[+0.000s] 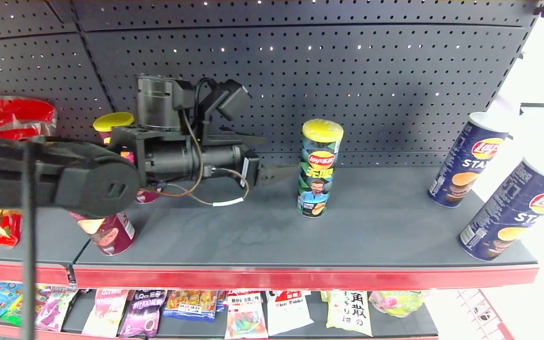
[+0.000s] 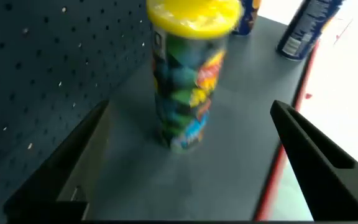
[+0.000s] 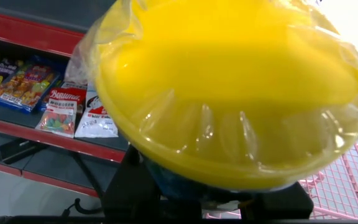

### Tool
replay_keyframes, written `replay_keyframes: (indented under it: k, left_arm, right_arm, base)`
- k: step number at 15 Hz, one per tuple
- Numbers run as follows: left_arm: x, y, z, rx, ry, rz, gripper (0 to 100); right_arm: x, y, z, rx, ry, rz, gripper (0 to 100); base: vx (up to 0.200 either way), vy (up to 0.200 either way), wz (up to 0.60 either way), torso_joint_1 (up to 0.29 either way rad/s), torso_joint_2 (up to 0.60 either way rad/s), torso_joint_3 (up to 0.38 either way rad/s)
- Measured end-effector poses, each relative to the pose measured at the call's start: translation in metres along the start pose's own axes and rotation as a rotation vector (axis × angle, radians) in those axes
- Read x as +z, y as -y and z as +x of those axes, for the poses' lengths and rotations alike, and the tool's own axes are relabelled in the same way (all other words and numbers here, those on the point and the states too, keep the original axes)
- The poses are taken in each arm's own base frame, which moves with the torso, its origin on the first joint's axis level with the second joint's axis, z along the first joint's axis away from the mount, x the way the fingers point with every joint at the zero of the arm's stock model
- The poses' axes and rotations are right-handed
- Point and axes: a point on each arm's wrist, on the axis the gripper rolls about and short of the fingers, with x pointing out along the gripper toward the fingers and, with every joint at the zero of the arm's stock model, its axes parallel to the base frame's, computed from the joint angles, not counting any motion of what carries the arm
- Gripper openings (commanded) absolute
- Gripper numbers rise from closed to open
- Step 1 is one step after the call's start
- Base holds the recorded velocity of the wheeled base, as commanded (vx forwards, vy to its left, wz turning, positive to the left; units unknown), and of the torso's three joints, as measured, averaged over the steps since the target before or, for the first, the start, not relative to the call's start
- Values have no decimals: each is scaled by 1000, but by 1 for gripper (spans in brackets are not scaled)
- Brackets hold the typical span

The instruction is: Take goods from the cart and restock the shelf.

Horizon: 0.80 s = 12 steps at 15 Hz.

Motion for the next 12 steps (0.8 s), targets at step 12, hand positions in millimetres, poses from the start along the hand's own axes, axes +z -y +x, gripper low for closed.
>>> replay_keyframes:
  k: [12]
  left_arm:
    - [-17, -36, 62, -165, 51, 14, 100]
  right_arm:
    - [0, 0, 0, -4, 1, 0, 0]
  base:
    - [0, 0, 0, 0, 0, 0]
